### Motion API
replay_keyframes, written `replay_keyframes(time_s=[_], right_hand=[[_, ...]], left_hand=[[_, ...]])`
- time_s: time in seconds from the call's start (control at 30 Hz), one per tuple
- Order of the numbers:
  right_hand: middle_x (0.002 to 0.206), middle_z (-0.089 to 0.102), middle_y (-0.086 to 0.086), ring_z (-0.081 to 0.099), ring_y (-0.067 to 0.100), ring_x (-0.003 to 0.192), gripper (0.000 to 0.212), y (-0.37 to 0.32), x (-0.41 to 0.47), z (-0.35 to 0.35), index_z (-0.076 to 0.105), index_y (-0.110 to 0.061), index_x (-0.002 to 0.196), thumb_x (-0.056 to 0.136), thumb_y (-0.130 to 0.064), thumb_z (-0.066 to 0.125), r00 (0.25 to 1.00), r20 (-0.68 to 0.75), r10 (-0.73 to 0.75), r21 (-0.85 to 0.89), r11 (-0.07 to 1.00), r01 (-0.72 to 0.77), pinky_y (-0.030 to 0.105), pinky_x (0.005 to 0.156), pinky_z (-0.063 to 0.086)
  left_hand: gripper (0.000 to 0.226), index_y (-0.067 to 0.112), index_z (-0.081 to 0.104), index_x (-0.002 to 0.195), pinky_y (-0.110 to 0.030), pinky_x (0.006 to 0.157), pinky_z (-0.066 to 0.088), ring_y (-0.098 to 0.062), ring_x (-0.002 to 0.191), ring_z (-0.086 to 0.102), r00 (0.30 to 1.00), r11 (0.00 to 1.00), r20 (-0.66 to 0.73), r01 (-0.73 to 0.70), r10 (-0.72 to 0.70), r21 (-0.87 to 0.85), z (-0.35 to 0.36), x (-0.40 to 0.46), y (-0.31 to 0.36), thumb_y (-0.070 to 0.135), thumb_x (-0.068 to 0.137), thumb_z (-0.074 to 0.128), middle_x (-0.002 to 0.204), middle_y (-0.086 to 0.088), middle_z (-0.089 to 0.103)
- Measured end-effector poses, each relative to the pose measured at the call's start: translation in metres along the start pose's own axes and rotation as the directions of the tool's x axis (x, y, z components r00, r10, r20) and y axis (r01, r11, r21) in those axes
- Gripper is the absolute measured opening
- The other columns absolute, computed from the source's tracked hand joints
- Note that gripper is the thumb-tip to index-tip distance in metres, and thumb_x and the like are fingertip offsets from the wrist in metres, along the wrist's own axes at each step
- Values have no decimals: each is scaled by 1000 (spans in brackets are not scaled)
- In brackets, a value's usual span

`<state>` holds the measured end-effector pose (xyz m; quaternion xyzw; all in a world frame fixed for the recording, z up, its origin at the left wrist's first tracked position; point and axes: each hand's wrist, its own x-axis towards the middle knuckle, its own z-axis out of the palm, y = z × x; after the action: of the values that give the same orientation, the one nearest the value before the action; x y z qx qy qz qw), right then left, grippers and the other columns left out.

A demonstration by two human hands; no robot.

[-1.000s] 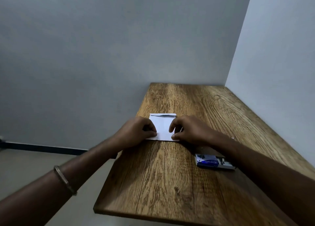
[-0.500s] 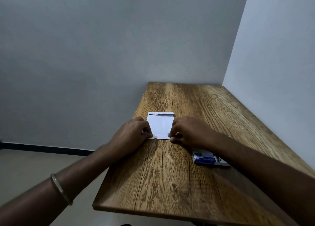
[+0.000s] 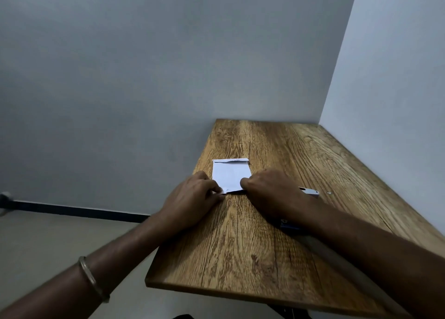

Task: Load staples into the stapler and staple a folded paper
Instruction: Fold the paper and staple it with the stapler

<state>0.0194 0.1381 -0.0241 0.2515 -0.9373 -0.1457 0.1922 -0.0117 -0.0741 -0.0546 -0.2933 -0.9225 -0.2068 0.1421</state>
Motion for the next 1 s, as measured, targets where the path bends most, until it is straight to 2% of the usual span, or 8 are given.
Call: replay_keyframes(time_s=[0.27,0.5,0.63,0.77,0.83,0.9,0.93,1.0], right_hand=[[62,54,3,46,20,50,19,3,2,1,57,-12,77,94,-10,52,1000,12,10,-19,1000,-10,35,50,43],[60,54,5,42,21,48,21,2,4,2,54,-11,72,92,-6,55,1000,4,31,-11,999,-31,33,49,35],[64,61,8,44,23,49,18,2,4,1,58,-9,74,92,-6,55,999,5,41,-2,999,-41,33,50,34],[68,66,11,61,29,57,17,3,3,2,60,-8,76,91,-8,53,998,-6,55,-4,998,-55,34,52,32],[71,66,12,63,30,61,16,3,3,3,60,-9,78,92,-10,52,997,-5,71,13,997,-71,35,52,36],[73,66,12,63,31,64,16,3,3,3,60,-9,80,93,-12,50,996,-3,89,33,996,-88,38,54,42],[73,66,13,64,32,65,16,4,3,4,59,-9,80,92,-13,50,995,-7,95,44,995,-95,38,54,42],[73,66,13,62,33,64,15,4,3,4,59,-10,80,92,-14,51,995,-21,101,60,993,-100,38,54,42]], left_hand=[[30,29,69,112,-27,74,50,-7,90,56,1000,1000,-2,15,-15,-5,-2,1,2,48,90,60,107,9,57],[30,29,73,111,-20,65,43,-4,84,56,999,1000,-42,25,-24,12,-5,0,0,47,89,64,103,11,60],[27,30,75,106,-25,68,50,-4,83,56,994,994,-37,102,-100,40,-12,-3,-6,48,88,63,101,13,62],[26,24,77,100,-23,63,47,-2,77,60,968,956,-16,245,-251,-165,-18,-2,-3,44,89,64,95,8,71],[28,19,73,99,-26,63,51,-9,78,65,909,791,73,395,-411,-468,-25,0,1,44,90,64,94,3,72],[31,13,65,102,-26,54,52,-12,68,64,809,401,294,525,-509,-751,-33,1,7,41,90,65,90,-4,69],[32,10,62,104,-24,48,50,-12,61,63,768,203,397,551,-503,-809,-37,0,11,39,90,66,84,-5,67],[29,9,59,102,-22,42,48,-12,52,60,717,-46,536,580,-446,-814,-39,-2,18,35,91,64,68,-2,64]])
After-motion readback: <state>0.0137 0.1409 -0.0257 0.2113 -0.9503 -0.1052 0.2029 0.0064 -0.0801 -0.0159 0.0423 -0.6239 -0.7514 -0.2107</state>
